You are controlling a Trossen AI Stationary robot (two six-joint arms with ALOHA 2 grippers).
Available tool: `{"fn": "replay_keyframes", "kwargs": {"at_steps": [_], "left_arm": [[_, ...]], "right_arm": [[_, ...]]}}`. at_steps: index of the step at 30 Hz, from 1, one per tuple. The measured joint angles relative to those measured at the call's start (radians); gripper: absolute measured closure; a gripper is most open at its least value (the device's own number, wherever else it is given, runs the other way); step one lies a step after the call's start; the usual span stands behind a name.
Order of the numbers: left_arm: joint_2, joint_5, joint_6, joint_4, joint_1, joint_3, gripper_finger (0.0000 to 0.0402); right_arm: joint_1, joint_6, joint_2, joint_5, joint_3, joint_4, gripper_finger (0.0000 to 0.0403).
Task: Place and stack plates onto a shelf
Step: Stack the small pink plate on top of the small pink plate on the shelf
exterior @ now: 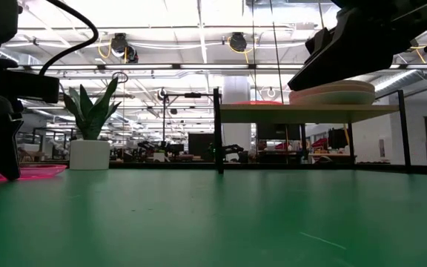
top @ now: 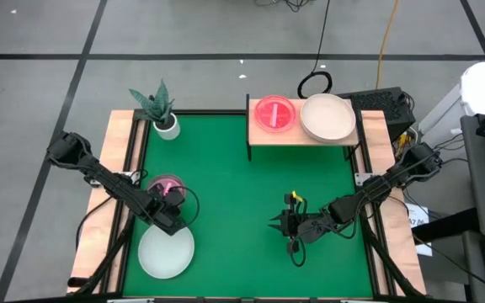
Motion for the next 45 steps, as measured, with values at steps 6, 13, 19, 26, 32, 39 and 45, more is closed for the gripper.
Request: {"fn": "replay_keyframes", "kwargs": {"at_steps": [6,13,19,26,32,39,45], "left_arm": [[0.0,0.004,0.004,-0.001,0.0,0.0,0.0325],[0.0,0.006,0.015,-0.003,0.0,0.0,0.0325],[0.0,0.008,0.019,-0.011,0.0,0.0,0.0326],[0.0,0.011,0.049,-0.018,0.0,0.001,0.0326],[0.0,0.008,0.228,-0.019,0.0,0.001,0.0326],[0.0,0.006,0.328,-0.026,0.0,0.001,0.0326],[-0.001,0.019,0.397,-0.063,-0.001,0.001,0.0326]], "right_arm": [[0.0,0.0,0.0,0.0,0.0,-0.001,0.0348],[0.0,0.0,0.0,-0.001,0.0,-0.003,0.0348],[0.0,0.0,0.0,-0.001,0.0,-0.003,0.0348],[0.0,0.0,0.0,-0.001,0.0,-0.004,0.0348],[0.0,0.0,0.0,-0.001,0.0,-0.004,0.0348],[0.0,0.0,0.0,-0.001,0.0,-0.004,0.0348],[0.0,0.025,0.0,-0.002,-0.026,0.001,0.0348]]}}
